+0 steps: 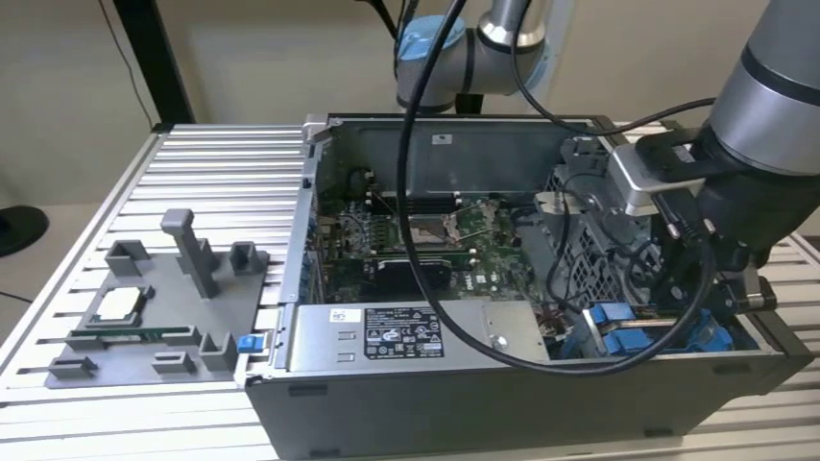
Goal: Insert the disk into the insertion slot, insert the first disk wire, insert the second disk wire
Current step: 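Insert the second disk wire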
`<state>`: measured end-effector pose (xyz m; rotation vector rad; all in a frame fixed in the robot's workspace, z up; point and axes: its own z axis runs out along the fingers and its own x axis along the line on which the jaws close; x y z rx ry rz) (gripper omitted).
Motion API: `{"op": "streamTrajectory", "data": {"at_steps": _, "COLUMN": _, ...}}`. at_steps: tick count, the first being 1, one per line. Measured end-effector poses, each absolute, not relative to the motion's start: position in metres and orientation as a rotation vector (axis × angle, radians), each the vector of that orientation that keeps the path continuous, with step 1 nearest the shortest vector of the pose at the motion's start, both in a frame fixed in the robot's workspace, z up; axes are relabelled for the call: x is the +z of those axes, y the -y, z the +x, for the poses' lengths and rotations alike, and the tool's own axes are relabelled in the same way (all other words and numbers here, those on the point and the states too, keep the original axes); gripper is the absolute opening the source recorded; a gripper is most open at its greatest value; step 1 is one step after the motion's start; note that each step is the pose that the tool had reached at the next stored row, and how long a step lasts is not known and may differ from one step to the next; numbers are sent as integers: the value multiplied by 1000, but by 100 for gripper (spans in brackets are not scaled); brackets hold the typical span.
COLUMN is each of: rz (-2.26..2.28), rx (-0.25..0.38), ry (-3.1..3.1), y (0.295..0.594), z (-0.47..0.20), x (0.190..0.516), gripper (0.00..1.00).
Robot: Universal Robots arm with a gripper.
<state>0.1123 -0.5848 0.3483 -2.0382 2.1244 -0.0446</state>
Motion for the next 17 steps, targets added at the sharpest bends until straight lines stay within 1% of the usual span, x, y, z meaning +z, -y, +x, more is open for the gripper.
{"op": "streamTrajectory", "data": {"at_steps": 17, "rz": -2033, "rx": -36, "ry": -2121, "y": 585, "z": 114, "x": 341, "gripper": 0}}
